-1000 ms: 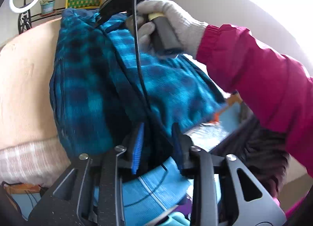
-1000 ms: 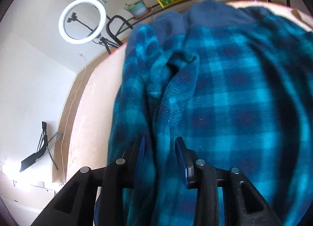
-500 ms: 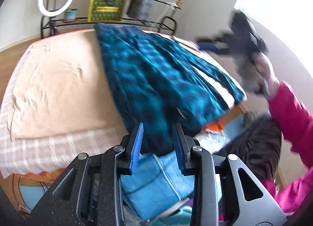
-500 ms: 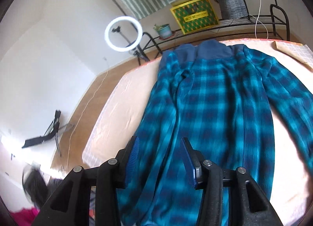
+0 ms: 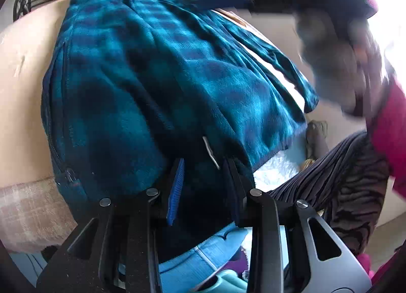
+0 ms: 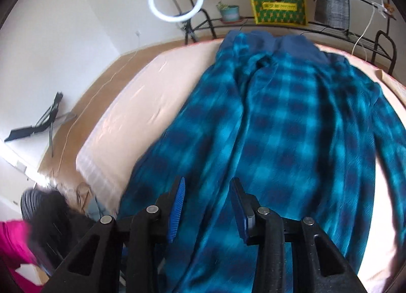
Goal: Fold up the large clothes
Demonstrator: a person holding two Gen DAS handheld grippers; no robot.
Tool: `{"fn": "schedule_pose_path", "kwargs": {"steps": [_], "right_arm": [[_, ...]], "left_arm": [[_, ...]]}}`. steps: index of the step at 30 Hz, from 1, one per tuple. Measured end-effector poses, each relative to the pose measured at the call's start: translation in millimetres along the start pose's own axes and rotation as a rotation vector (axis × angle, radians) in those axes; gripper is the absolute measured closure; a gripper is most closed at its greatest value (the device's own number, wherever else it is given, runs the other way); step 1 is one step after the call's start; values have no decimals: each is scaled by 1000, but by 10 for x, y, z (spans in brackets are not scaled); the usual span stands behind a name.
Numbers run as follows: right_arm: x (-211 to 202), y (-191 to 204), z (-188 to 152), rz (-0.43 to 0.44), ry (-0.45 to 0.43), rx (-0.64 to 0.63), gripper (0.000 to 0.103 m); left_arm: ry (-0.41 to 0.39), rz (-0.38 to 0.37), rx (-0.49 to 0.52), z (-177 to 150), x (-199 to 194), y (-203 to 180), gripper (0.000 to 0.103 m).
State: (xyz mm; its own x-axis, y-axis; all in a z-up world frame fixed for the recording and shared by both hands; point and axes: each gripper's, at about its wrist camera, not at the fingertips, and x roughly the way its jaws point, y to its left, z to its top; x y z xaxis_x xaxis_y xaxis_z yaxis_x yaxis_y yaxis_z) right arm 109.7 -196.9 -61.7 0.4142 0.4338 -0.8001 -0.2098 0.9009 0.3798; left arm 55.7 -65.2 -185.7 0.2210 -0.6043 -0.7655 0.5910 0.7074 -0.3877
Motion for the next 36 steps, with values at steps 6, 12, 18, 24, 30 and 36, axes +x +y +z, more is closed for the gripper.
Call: {"fn": "schedule_pose_path", "kwargs": {"steps": [6, 12, 18, 24, 30, 36], "right_arm": [[-158, -244, 670, -19, -112, -18, 42], [343, -587, 1445, -40, -126, 2, 42], [1294, -1135, 1914, 63, -72, 220, 42], [2010, -1137, 2018, 50, 59, 162, 54], [1884, -943, 1970, -13, 27, 23, 97], [1921, -1104, 1964, -120, 49, 36, 74]], "left_arm": [[-31, 1, 77, 298, -532, -69, 72], [-67, 126, 110, 696, -728, 262, 72], [-52, 186, 109, 1176, -488, 865, 72], [-112, 187, -3, 1612, -211, 1581, 72], [-31, 194, 50, 1598, 250, 1688, 72], [-33, 236, 126, 1552, 279, 1592, 72]]}}
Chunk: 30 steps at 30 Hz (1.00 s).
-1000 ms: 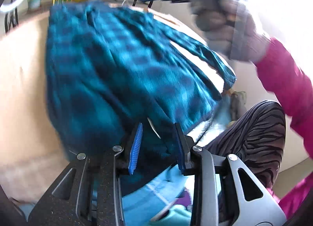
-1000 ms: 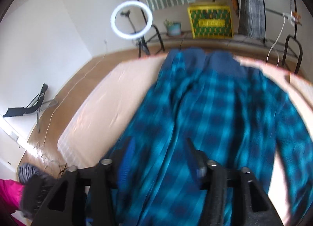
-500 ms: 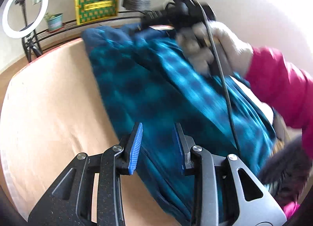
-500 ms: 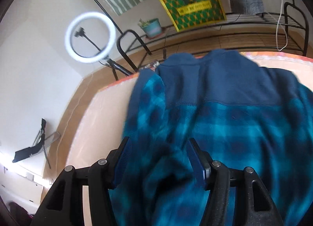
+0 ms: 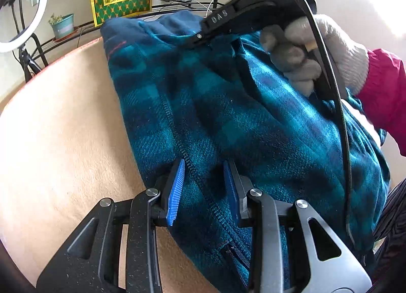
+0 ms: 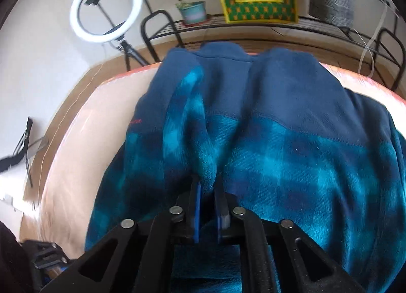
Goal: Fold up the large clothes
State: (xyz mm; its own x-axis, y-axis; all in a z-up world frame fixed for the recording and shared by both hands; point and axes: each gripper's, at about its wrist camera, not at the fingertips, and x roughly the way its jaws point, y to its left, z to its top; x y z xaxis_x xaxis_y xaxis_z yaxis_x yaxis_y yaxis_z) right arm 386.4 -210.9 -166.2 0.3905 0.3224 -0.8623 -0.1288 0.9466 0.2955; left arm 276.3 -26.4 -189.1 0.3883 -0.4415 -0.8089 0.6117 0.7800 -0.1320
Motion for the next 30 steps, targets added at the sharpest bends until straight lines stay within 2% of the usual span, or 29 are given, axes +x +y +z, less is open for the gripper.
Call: {"fn": "schedule_pose_path", "kwargs": {"steps": [1, 3, 5, 7, 10, 13, 16, 18, 19, 21, 23, 25, 30], "right_arm": [[-70, 22, 65, -32, -34, -8, 71], [-194, 48, 171, -39, -91, -24, 73], [-332, 214, 332, 52, -143, -72, 77], [-320, 424, 443, 89, -163, -144, 78], [-57, 710, 627, 109, -156, -233, 78], [288, 753, 822, 105, -156, -207, 78], [574, 521, 903, 42, -113, -141, 78], [830, 365, 913, -60, -42, -118, 81], [924, 309, 873, -59, -28, -104, 85], [930, 362, 904, -68, -42, -117, 85], [912, 410, 926, -85, -27, -129, 84], [747, 407, 925, -53, -34, -103, 82], [-43, 242, 684, 44, -151, 33, 77]], "left_arm": [[-5, 4, -5, -1, -35, -9, 72], [-23, -8, -3, -14, -127, -58, 72], [-41, -5, 37, -50, -197, -180, 72], [-36, -18, 75, -67, -191, -275, 72], [-7, -35, 103, -88, -91, -361, 72], [3, -50, 75, -131, -12, -337, 72], [-10, -60, 77, -161, 2, -330, 72], [-16, -61, 91, -174, 6, -341, 72], [-21, -65, 90, -176, 14, -334, 72], [-29, -75, 84, -184, 24, -322, 70], [-29, -76, 79, -236, -39, -323, 70], [-21, -72, 67, -234, -72, -332, 70], [-14, -91, 56, -228, -346, -376, 70]]}}
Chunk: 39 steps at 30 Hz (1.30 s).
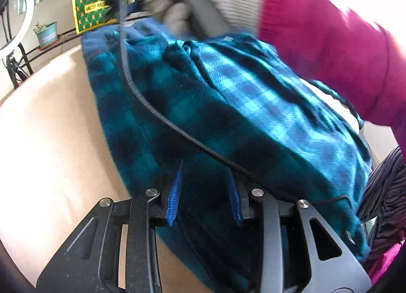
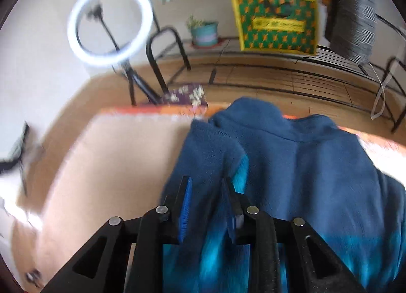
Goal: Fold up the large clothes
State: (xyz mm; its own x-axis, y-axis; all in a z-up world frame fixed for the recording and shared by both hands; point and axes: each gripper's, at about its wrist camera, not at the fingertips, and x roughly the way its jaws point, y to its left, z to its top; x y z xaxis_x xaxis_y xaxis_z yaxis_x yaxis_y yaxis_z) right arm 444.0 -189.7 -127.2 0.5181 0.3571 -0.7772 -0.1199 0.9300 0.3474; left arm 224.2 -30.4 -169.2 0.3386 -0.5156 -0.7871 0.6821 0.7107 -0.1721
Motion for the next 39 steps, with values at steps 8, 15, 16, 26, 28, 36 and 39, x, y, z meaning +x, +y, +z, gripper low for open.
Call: {"fn": "schedule_pose_path", "kwargs": {"steps": [8, 15, 16, 26, 28, 36, 39], "right_arm": [[-1536, -35, -529, 9, -138, 50, 64], [-2971, 16, -1129, -39, -280, 112, 50], [-3108, 20, -1193, -50, -291, 117, 50], [-4217, -368, -2363, -233, -352, 219, 47], [-4314, -600, -2601, -259, -347, 277, 47], [-4484, -1654, -3332, -366, -305, 532, 47], [-4529, -2033, -3572, -431, -283, 616, 47]], "left_arm": [[-72, -14, -65, -5, -800, -254, 60], [-134, -32, -58, -141, -1351, -558, 57], [-137, -38, -57, -153, -1378, -587, 57], [-173, -126, 36, 61, -1433, -1292, 57], [-180, -164, 26, 117, -1354, -1395, 56], [-43, -204, -6, 168, -673, -1602, 56], [-8, -194, -39, 154, -490, -1508, 56]]}}
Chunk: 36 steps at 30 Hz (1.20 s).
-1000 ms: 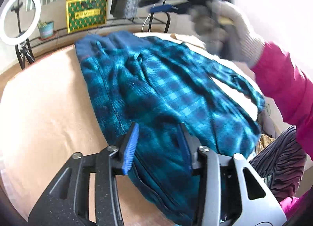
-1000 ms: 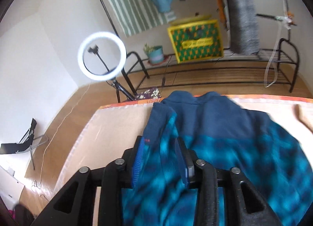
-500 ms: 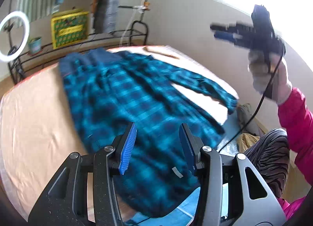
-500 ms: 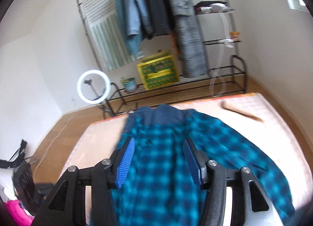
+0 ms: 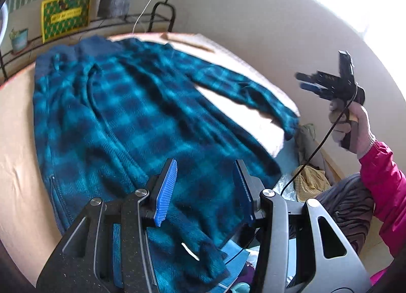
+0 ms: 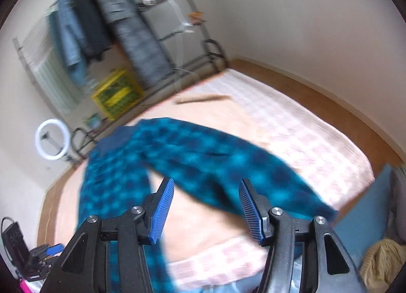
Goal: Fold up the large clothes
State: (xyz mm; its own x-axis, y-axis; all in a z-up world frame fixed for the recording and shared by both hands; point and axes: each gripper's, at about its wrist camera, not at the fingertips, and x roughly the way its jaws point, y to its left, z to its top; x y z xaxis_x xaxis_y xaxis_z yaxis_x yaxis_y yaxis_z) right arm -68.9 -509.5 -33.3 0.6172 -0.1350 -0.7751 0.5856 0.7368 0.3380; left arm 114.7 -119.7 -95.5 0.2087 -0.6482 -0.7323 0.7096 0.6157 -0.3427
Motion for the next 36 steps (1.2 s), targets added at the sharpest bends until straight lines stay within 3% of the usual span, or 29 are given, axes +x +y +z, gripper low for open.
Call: {"fn": "schedule_pose_path", "kwargs": {"steps": [4, 9, 17, 19, 20, 21, 22, 24, 28, 29, 31, 36], "right_arm": [[120, -521, 27, -45, 30, 98, 47], [326, -957, -30, -146, 107, 102, 52], [529, -1250, -247, -166, 211, 54, 52], [566, -1216, -281, -171, 232, 27, 67], [589, -1193, -288, -171, 251, 6, 90], [581, -1147, -296, -195, 250, -18, 101], [537, -1103, -282, -216, 232, -46, 102], [378, -1087, -196, -200, 180, -46, 103], [-118, -1234, 35, -84, 27, 115, 103], [-164, -1220, 78, -92, 9, 112, 103], [-150, -1192, 109, -133, 16, 90, 103], [-140, -1020, 116, -25, 41, 115, 103]], "left_arm": [[22, 18, -66, -28, 135, 226, 56], [44, 36, -140, -36, 229, 442, 56], [58, 38, -100, -29, 337, 323, 56], [62, 38, -91, -18, 374, 286, 56], [63, 38, -89, -17, 390, 273, 56], [65, 38, -85, -12, 409, 263, 56], [66, 42, -82, -12, 424, 253, 56], [69, 37, -84, -14, 446, 243, 56], [73, 32, -83, -30, 478, 222, 56], [74, 34, -80, -33, 488, 216, 56], [78, 37, -75, -37, 513, 211, 56], [72, 36, -94, -7, 550, 219, 56]]}}
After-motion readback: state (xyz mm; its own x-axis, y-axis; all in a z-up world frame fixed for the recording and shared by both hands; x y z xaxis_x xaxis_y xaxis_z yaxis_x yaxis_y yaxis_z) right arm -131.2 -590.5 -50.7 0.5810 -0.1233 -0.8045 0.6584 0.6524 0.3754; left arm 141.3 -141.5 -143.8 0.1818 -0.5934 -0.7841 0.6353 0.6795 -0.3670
